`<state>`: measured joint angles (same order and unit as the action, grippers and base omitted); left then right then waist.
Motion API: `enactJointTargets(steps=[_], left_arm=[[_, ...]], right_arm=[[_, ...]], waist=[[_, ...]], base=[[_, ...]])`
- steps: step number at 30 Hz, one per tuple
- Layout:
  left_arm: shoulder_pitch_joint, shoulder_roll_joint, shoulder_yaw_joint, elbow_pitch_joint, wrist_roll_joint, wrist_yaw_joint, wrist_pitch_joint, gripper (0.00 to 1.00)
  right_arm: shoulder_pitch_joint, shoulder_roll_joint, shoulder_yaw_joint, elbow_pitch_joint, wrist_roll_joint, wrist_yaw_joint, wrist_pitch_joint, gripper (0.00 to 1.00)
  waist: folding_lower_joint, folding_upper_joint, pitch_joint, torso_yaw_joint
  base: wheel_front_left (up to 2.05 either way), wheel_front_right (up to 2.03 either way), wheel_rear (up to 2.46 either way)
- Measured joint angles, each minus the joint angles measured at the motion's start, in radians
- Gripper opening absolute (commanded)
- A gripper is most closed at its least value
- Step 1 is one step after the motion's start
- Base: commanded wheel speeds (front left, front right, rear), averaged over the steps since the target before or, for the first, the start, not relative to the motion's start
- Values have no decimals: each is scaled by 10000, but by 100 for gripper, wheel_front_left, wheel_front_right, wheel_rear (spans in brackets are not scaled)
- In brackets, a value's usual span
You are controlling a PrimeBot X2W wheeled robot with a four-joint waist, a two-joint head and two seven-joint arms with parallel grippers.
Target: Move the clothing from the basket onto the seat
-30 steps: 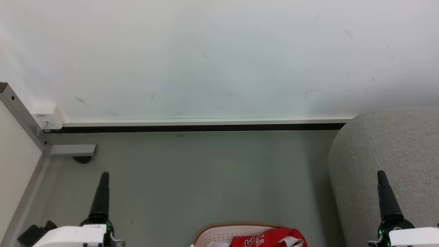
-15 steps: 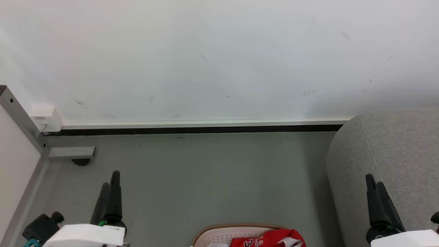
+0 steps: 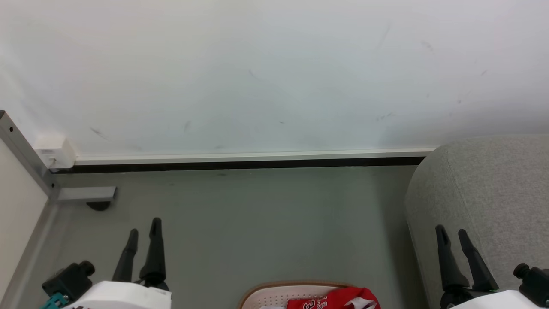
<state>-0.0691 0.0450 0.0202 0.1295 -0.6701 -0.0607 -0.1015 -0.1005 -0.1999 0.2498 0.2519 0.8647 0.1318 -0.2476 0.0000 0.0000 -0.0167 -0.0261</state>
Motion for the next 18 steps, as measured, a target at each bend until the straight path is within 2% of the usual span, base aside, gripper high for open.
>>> enactJointTargets(steps=[18], left_arm=[[129, 167, -460, 140, 2079, 13, -502, 100]], right_arm=[[-31, 428, -435, 268, -2527, 2, -23, 100]], waist=[[0, 0, -114, -125]], base=[[0, 0, 0]])
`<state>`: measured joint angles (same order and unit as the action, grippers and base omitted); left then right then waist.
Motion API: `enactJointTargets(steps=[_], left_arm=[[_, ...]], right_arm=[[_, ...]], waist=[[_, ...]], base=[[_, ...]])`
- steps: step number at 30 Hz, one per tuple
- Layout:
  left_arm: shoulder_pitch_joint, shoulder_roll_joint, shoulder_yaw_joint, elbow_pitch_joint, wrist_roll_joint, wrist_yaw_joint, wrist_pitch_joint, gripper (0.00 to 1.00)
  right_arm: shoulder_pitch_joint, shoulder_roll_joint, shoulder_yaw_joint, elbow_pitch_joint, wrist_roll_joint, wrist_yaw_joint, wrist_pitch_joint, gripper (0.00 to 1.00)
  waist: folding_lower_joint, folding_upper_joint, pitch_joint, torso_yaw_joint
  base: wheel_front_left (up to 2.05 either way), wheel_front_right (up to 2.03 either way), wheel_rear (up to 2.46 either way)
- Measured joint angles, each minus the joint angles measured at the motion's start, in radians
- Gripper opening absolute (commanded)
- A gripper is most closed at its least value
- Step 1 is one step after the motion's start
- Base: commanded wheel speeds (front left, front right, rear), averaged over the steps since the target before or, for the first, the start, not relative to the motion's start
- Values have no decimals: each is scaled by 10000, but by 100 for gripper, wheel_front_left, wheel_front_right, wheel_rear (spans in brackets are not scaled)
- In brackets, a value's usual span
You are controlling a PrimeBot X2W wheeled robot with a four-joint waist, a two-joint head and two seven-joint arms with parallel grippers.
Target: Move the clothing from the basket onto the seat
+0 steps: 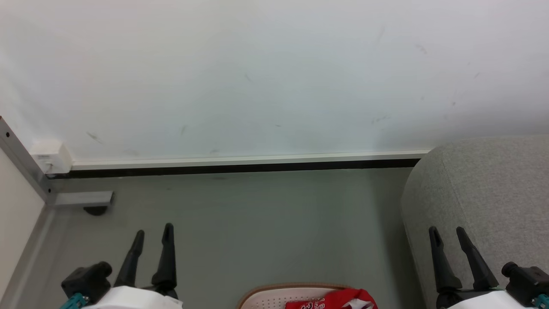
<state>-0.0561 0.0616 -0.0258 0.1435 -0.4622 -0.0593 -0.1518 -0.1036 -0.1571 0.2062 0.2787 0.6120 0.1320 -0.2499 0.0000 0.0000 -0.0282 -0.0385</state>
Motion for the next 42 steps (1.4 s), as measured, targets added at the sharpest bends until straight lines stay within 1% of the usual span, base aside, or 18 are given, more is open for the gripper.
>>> enactJointTargets(steps=[17, 42], left_arm=[[0, 59, -157, 61, 1519, -2, -433, 100], [-12, 38, -316, 88, 3513, -104, -894, 100]], right_arm=[[2, 399, -410, 19, -1873, -2, -63, 100], [8, 918, -951, 65, -4013, -2, -71, 100]], waist=[[0, 0, -59, -51], [0, 0, -78, -188]], base=[[0, 0, 0], [0, 0, 0]])
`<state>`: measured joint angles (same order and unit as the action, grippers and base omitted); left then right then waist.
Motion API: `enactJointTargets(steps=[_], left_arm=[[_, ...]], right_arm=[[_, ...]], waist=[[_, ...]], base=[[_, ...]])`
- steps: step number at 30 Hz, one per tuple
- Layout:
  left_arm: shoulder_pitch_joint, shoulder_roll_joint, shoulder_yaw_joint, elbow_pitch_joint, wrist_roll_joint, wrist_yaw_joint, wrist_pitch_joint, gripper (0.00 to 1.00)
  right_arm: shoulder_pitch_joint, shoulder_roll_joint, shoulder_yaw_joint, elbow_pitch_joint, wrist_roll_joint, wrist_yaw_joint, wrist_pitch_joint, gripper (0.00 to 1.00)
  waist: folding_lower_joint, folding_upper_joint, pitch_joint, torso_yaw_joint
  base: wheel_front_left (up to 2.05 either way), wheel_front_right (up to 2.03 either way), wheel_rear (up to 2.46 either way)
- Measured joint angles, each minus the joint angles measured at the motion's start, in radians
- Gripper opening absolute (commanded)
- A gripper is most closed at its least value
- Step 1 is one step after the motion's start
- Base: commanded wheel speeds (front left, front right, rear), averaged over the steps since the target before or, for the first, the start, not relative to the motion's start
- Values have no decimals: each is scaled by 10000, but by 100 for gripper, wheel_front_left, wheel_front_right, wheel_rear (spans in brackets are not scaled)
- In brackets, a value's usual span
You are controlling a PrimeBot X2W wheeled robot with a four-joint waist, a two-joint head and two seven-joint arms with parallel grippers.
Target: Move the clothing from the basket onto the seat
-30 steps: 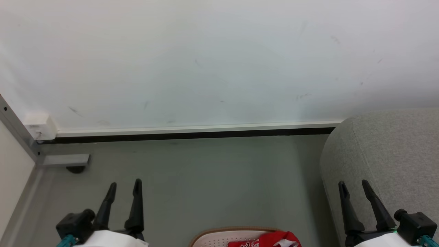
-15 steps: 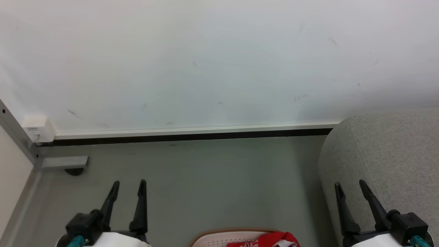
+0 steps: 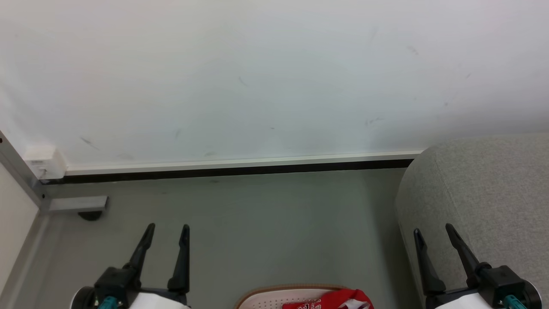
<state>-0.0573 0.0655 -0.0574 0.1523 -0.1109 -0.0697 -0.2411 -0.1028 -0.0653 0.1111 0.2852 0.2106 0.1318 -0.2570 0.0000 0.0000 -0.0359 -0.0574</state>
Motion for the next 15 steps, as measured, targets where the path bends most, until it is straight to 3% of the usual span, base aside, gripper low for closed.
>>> enactJointTargets(steps=[15], left_arm=[[-35, -23, 155, -25, 763, -4, -230, 100]], right_arm=[[-1, 157, -52, -54, -876, 2, -10, 100]], waist=[[0, 0, 38, -74]], base=[[0, 0, 0]])
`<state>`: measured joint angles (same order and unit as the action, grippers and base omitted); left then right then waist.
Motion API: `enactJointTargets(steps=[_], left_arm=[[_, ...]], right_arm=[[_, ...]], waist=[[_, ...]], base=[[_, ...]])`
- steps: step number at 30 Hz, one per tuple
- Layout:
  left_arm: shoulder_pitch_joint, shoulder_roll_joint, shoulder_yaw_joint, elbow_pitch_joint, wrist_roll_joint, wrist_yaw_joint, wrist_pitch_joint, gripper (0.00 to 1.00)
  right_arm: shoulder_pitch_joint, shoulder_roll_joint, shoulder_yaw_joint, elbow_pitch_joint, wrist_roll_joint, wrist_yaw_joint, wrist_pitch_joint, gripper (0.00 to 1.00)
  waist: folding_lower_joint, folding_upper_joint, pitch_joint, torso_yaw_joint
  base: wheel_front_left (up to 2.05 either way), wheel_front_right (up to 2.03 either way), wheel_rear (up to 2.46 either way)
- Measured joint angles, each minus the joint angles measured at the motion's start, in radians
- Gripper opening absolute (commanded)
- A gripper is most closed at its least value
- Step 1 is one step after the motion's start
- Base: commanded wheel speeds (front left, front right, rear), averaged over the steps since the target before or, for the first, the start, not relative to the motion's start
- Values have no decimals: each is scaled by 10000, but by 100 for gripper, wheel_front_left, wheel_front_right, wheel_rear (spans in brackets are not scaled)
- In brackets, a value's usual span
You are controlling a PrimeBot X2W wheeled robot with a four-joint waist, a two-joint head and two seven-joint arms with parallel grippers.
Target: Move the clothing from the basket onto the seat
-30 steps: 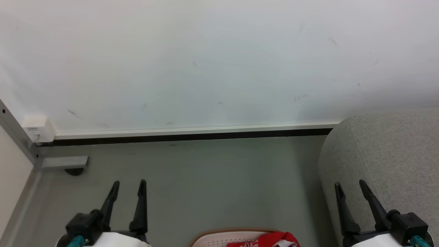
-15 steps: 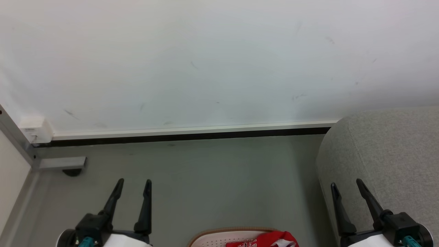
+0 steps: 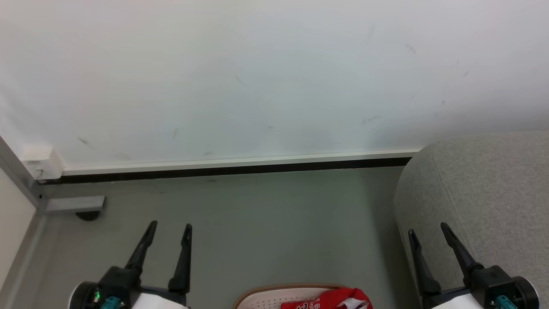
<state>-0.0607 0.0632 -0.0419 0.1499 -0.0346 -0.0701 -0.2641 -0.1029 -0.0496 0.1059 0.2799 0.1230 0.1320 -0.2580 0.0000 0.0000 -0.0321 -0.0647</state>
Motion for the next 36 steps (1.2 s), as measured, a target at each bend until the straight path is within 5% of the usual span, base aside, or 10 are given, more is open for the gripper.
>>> enactJointTargets(steps=[20, 36], left_arm=[[-258, -121, -56, 487, -303, -263, -2, 100], [-1356, 82, -1032, 2752, -157, -527, -2, 100]], right_arm=[[-29, 10, 12, -23, 100, 0, -2, 100], [-356, 15, 19, -249, 571, -2, -17, 100]], waist=[[0, 0, 297, -374], [2, 1, 1470, -1475]], base=[[0, 0, 0], [0, 0, 0]])
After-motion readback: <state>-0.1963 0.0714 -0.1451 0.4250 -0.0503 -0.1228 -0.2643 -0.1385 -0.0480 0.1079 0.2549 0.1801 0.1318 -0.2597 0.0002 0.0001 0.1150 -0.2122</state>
